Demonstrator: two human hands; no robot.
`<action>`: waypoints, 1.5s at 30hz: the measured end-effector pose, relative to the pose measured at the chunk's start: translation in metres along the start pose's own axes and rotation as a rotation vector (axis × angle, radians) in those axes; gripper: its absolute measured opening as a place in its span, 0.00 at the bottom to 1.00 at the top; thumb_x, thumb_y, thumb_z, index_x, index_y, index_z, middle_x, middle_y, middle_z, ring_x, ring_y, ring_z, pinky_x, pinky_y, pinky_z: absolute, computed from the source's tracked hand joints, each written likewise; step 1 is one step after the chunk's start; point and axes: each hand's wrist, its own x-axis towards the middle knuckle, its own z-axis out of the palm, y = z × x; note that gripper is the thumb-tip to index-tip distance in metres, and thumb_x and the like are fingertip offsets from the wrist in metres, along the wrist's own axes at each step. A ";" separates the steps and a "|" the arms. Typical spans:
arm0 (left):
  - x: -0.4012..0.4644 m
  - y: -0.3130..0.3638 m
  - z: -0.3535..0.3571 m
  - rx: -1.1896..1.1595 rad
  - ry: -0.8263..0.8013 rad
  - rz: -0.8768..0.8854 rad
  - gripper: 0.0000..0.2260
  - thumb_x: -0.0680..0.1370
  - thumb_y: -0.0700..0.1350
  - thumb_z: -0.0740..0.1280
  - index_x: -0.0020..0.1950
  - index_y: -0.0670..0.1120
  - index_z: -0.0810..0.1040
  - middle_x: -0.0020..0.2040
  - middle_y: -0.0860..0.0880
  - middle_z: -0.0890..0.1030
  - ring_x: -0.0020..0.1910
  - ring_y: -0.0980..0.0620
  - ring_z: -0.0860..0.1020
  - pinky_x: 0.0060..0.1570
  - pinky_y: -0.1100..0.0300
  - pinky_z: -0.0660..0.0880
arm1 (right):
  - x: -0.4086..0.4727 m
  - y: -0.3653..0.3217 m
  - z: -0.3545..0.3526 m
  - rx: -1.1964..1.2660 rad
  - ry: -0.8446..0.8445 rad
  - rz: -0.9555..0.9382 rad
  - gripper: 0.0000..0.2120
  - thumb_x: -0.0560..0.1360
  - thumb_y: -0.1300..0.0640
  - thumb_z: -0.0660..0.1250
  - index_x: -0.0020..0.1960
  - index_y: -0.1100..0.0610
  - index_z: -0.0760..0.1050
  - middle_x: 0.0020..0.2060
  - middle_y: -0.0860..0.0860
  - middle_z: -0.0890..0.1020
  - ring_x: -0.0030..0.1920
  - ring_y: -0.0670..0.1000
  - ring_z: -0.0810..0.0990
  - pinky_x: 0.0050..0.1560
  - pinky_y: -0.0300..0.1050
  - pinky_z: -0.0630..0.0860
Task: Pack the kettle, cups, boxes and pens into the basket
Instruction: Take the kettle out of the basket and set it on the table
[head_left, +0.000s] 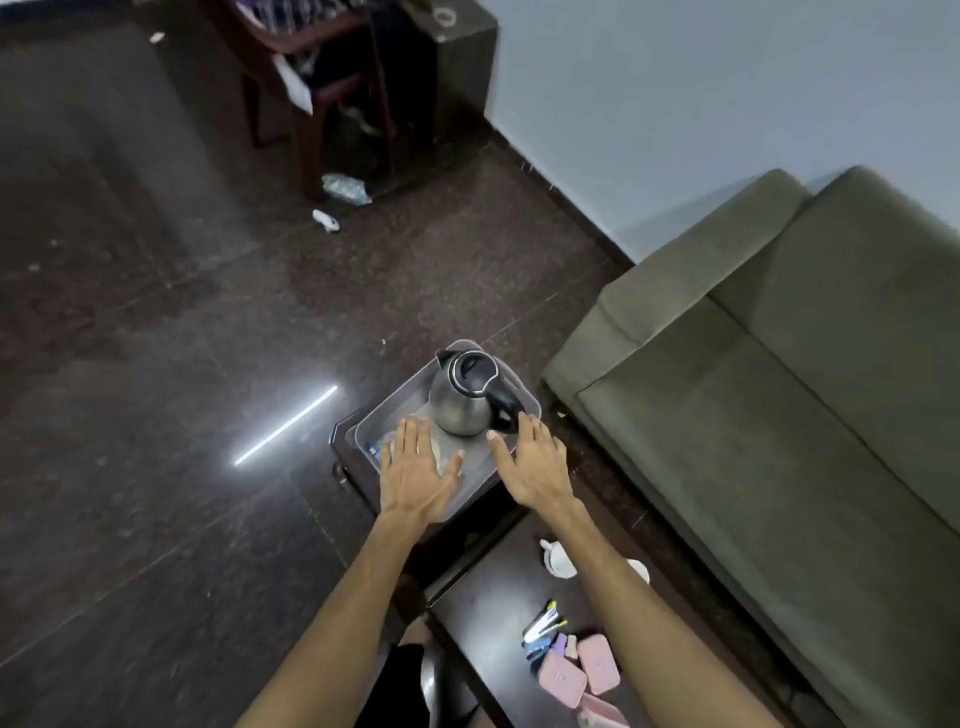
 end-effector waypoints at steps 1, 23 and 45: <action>0.007 -0.008 0.005 0.018 -0.009 -0.024 0.38 0.84 0.64 0.56 0.85 0.42 0.50 0.86 0.44 0.50 0.85 0.47 0.46 0.83 0.45 0.46 | 0.011 0.002 0.006 0.051 0.019 0.028 0.36 0.84 0.37 0.55 0.82 0.62 0.57 0.80 0.60 0.65 0.81 0.58 0.61 0.79 0.59 0.59; 0.101 -0.083 0.122 -0.252 0.131 -0.198 0.44 0.67 0.49 0.81 0.78 0.42 0.64 0.74 0.40 0.71 0.73 0.39 0.70 0.72 0.43 0.72 | 0.177 0.074 0.102 1.061 0.144 -0.068 0.29 0.75 0.43 0.73 0.31 0.65 0.68 0.28 0.57 0.69 0.30 0.51 0.67 0.31 0.39 0.65; 0.034 0.019 0.134 -0.506 0.542 0.246 0.39 0.65 0.53 0.78 0.74 0.45 0.72 0.65 0.50 0.75 0.65 0.44 0.75 0.66 0.40 0.74 | 0.072 0.134 0.019 1.384 0.736 -0.104 0.29 0.73 0.46 0.66 0.26 0.69 0.67 0.21 0.56 0.68 0.21 0.46 0.66 0.24 0.42 0.58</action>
